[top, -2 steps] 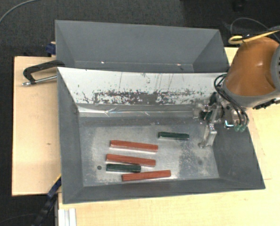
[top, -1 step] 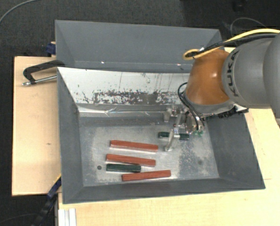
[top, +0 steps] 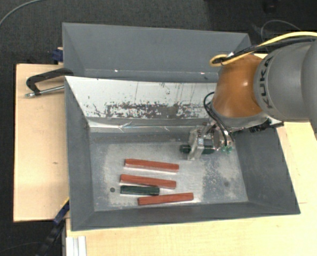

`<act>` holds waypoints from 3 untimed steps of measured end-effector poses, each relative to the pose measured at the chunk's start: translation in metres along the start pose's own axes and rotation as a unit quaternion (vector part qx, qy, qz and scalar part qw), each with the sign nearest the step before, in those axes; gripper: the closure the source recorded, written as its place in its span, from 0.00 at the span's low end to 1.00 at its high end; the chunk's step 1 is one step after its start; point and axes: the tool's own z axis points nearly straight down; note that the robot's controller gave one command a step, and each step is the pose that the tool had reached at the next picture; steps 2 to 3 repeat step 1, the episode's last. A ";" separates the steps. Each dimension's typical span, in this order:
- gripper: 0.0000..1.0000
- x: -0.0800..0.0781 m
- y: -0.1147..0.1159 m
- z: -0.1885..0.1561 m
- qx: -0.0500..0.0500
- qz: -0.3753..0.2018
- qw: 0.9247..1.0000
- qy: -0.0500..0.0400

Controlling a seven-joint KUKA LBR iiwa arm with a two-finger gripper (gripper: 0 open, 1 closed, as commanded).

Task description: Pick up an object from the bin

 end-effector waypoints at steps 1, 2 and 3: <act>1.00 0.035 -0.086 -0.154 0.001 -0.024 1.000 -0.004; 1.00 0.035 -0.086 -0.154 0.001 -0.024 1.000 -0.004; 1.00 0.035 -0.086 -0.154 0.001 -0.024 1.000 -0.004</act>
Offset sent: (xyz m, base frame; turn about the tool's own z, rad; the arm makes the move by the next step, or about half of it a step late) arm -0.0458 -0.0815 0.1511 -0.0503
